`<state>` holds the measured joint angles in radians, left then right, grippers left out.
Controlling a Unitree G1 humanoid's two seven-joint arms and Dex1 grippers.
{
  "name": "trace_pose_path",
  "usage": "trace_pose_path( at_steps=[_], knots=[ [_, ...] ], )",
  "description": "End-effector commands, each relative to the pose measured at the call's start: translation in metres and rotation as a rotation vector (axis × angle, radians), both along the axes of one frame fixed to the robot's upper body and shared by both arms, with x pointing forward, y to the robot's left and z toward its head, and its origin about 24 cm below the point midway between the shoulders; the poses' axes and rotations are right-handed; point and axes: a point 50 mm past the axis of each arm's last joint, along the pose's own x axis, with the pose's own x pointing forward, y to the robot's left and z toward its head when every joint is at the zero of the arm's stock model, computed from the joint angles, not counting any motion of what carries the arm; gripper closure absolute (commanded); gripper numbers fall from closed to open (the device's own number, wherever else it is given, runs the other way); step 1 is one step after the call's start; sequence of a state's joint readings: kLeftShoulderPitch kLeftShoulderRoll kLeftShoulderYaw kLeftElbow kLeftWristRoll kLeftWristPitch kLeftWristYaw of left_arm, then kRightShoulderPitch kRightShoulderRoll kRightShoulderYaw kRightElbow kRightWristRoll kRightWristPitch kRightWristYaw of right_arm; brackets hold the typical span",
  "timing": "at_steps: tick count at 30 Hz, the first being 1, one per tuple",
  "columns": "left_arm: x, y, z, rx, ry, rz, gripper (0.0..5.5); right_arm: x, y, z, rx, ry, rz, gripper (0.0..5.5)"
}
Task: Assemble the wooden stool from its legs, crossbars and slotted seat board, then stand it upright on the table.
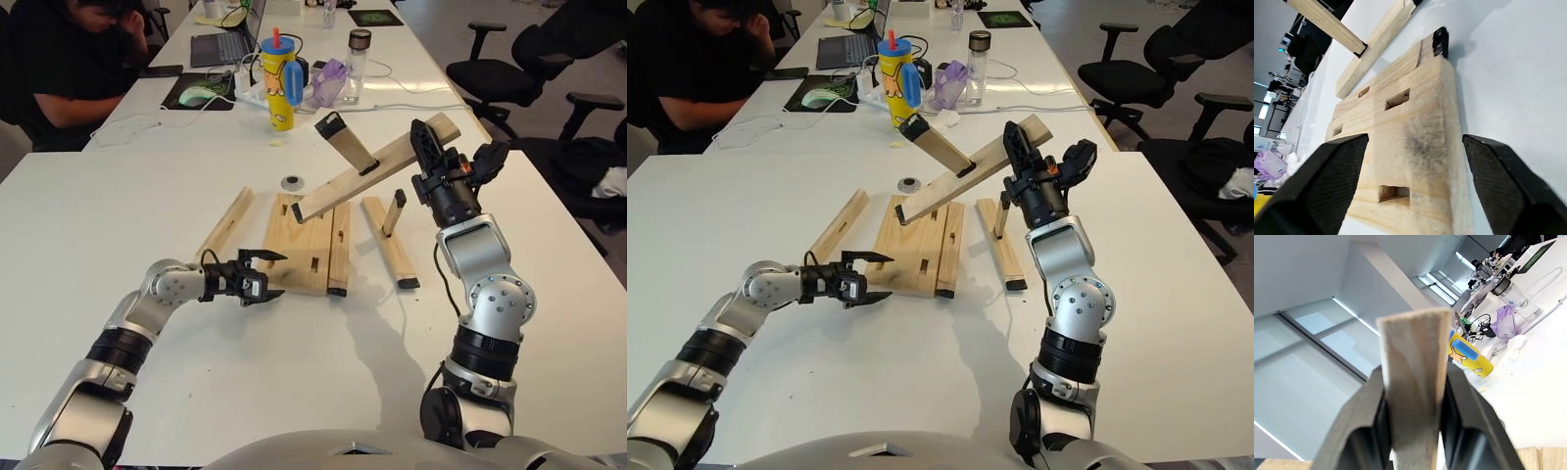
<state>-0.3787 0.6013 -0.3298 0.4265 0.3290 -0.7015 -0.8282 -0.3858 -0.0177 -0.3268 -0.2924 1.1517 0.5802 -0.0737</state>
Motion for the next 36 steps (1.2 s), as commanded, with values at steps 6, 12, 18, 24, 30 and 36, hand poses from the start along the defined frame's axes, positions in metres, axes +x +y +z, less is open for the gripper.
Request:
trace_pose_path(
  at_steps=[6,12,18,24,30,36],
  knots=[
    [-0.009,-0.007,-0.049,0.118,0.232,0.050,1.92,-0.001,0.007,-0.003,-0.025,0.007,0.068,4.48],
    [-0.041,-0.006,-0.078,0.084,0.613,0.382,1.92,-0.008,0.020,-0.015,-0.352,0.004,0.035,4.48],
    [-0.066,-0.032,-0.084,0.020,0.768,0.559,1.92,-0.019,0.022,-0.035,-0.488,0.057,-0.103,4.48],
    [-0.073,-0.027,-0.089,0.060,0.816,0.717,1.92,-0.023,0.019,-0.039,-0.547,0.073,-0.203,4.48],
    [-0.071,-0.031,-0.088,0.057,0.825,0.741,1.92,-0.030,0.020,-0.045,-0.565,0.168,-0.268,4.48],
    [-0.065,-0.042,-0.083,0.046,0.810,0.728,1.92,-0.040,0.040,-0.070,-0.626,0.402,-0.298,4.48]
  ],
)
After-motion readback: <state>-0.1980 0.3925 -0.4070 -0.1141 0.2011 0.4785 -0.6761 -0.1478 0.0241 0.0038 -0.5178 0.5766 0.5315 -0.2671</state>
